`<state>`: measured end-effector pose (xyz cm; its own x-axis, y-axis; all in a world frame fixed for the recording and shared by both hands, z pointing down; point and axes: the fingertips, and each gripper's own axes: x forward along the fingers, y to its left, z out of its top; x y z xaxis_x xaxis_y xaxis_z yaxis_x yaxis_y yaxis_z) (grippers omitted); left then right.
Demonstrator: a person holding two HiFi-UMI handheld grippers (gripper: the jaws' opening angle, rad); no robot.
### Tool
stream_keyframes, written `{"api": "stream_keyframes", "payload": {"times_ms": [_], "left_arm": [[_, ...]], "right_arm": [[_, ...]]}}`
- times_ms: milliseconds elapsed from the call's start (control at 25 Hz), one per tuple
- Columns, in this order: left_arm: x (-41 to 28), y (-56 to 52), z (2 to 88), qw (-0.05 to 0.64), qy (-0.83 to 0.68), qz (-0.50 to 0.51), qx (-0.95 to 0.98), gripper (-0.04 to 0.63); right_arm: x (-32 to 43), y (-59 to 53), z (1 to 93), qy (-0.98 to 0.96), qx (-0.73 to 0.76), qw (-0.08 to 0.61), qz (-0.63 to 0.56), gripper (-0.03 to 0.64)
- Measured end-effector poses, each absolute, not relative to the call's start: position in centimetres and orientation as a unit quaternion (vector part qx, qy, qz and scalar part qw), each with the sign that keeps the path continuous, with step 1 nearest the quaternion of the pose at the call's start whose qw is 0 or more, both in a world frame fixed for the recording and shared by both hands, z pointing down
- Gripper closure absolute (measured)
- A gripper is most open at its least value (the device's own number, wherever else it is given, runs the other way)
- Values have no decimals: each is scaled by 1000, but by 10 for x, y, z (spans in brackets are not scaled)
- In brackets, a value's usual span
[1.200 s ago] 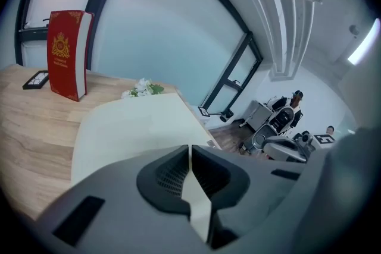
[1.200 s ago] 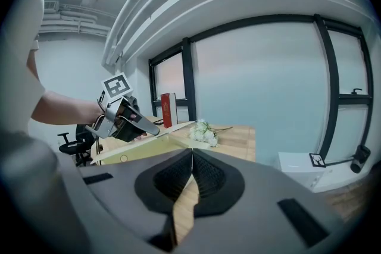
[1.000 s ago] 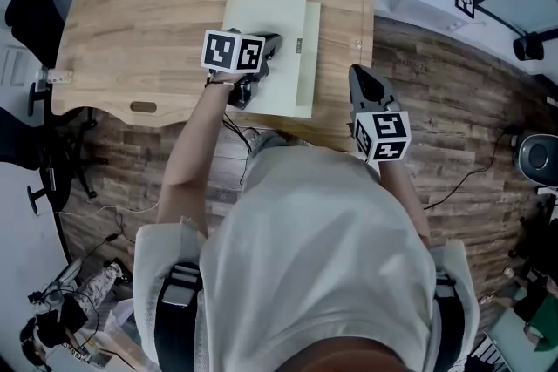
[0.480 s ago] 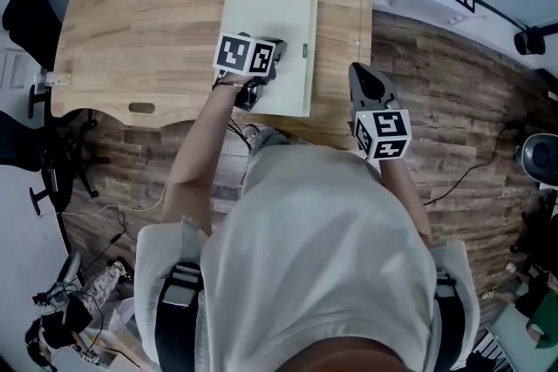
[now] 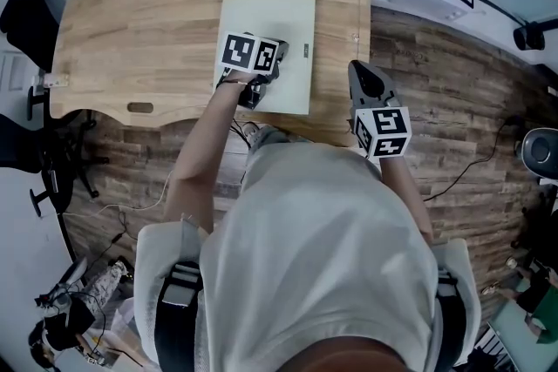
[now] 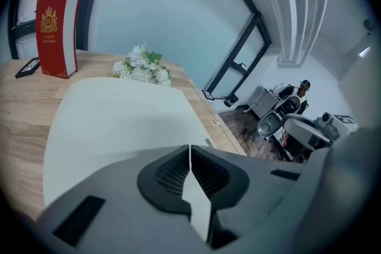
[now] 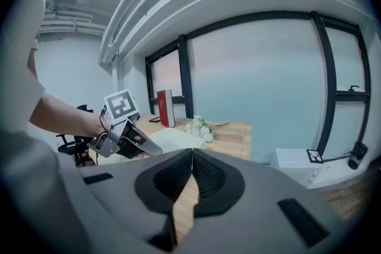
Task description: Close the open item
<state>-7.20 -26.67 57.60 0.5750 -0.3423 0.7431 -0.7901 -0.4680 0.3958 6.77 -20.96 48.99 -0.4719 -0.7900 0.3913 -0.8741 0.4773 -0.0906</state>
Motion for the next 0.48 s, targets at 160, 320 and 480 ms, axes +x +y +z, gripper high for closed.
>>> {"api": "stream_keyframes", "payload": {"times_ms": [160, 320, 480], "left_arm": [[-68, -265, 583, 371, -349, 310, 803, 567], [-66, -263, 586, 367, -345, 320, 802, 567], [-63, -262, 589, 367, -341, 323, 803, 567]], "right_arm": [[67, -209, 490, -846, 492, 150, 140, 598], [67, -207, 490, -846, 492, 150, 141, 598], [67, -205, 493, -845, 492, 152, 145, 598]]}}
